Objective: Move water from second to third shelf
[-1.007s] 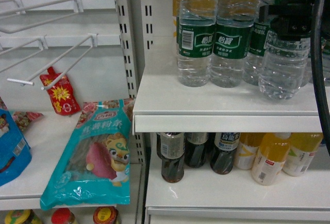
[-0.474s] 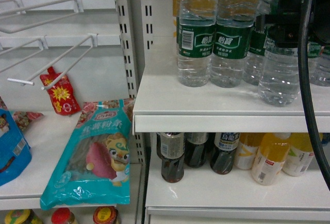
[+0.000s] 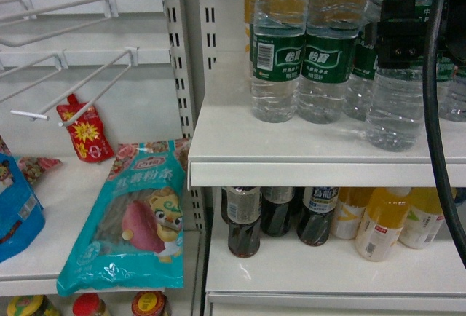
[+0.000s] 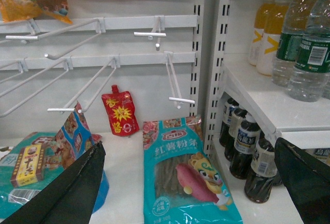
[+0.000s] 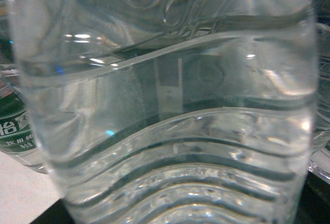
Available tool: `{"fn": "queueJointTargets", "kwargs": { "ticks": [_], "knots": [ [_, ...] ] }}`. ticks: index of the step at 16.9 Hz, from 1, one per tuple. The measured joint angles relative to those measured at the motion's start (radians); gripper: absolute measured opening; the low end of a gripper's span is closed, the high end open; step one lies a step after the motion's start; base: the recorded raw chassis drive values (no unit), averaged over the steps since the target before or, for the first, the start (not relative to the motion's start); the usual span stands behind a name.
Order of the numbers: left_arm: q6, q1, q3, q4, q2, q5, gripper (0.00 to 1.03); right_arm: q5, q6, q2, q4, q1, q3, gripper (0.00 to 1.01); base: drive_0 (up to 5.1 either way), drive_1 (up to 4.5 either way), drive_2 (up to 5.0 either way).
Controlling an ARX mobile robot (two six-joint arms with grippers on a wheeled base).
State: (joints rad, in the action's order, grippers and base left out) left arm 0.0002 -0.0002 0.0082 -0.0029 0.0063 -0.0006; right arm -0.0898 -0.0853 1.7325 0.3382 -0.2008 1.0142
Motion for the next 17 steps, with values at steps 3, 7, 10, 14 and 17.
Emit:
{"fn": "queueJointTargets", "kwargs": {
  "ticks": [3, 7, 10, 14, 17],
  "knots": [
    [0.000, 0.000, 0.000, 0.000, 0.000, 0.000, 0.98, 0.001, 0.000, 0.000, 0.004, 0.006, 0.000, 0.99, 0.0, 0.00, 0.0],
    [0.000, 0.000, 0.000, 0.000, 0.000, 0.000, 0.98, 0.011, 0.000, -0.008, -0.013, 0.005, 0.000, 0.98, 0.0, 0.00, 0.0],
    [0.000, 0.000, 0.000, 0.000, 0.000, 0.000, 0.98, 0.013, 0.000, -0.063, -0.028, 0.005, -0.001, 0.98, 0.0, 0.00, 0.0],
    [0.000, 0.000, 0.000, 0.000, 0.000, 0.000, 0.98, 0.035, 0.000, -0.101, -0.058, 0.012, -0.048, 0.98, 0.0, 0.00, 0.0],
    [0.000, 0.000, 0.000, 0.000, 0.000, 0.000, 0.98, 0.049, 0.000, -0.145, -0.065, 0.026, -0.074, 0.98, 0.0, 0.00, 0.0]
  ]
}}
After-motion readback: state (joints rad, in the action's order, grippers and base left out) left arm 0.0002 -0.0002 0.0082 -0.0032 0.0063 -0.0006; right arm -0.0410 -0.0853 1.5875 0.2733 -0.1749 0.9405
